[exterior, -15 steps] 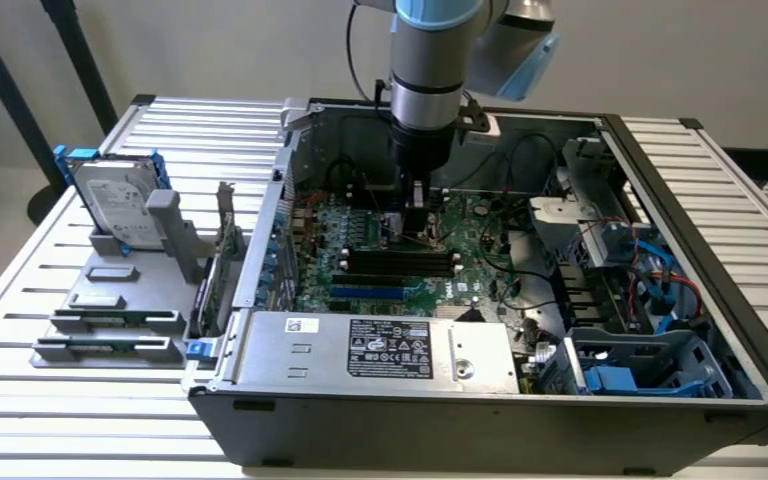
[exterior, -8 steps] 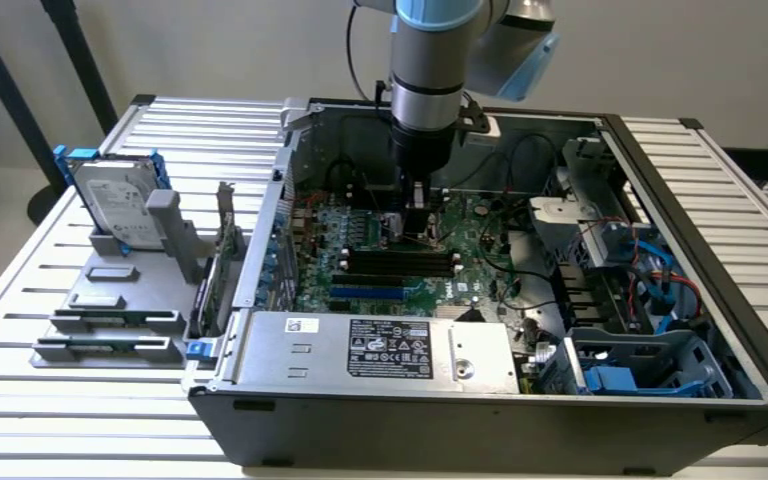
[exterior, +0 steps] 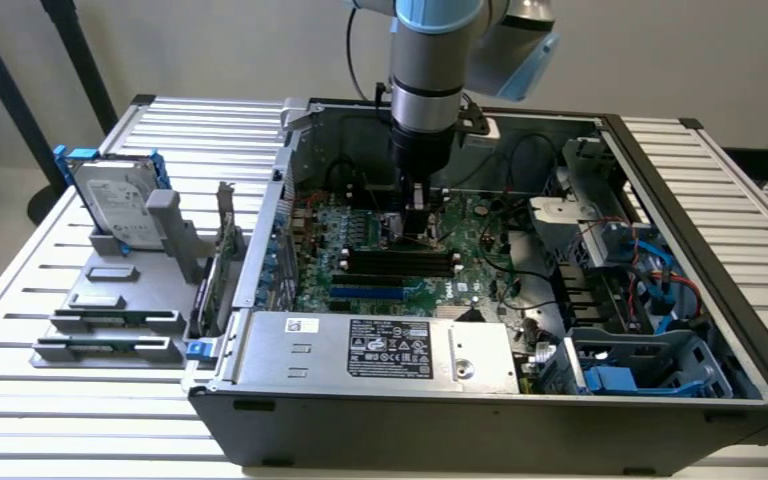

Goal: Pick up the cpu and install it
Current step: 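Place the cpu into insertion slot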

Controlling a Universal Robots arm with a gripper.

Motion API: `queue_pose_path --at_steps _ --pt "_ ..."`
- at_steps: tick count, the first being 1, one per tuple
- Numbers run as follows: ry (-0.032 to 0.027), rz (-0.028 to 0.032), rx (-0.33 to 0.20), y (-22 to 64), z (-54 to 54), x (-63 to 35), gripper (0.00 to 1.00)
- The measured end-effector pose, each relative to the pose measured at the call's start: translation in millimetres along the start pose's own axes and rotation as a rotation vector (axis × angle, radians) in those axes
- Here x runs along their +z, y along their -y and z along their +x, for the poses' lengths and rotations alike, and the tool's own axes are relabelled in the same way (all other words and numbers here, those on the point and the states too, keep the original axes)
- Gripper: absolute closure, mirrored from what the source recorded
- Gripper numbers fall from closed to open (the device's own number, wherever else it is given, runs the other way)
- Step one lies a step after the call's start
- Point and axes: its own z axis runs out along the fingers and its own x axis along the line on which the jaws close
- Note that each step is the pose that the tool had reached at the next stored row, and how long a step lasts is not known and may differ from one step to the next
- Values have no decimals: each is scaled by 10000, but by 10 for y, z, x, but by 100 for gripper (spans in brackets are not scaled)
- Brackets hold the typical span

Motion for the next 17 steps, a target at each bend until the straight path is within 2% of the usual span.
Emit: queue_pose_path --at_steps 17 --pt "2 1 -1 -6 54 47 45"
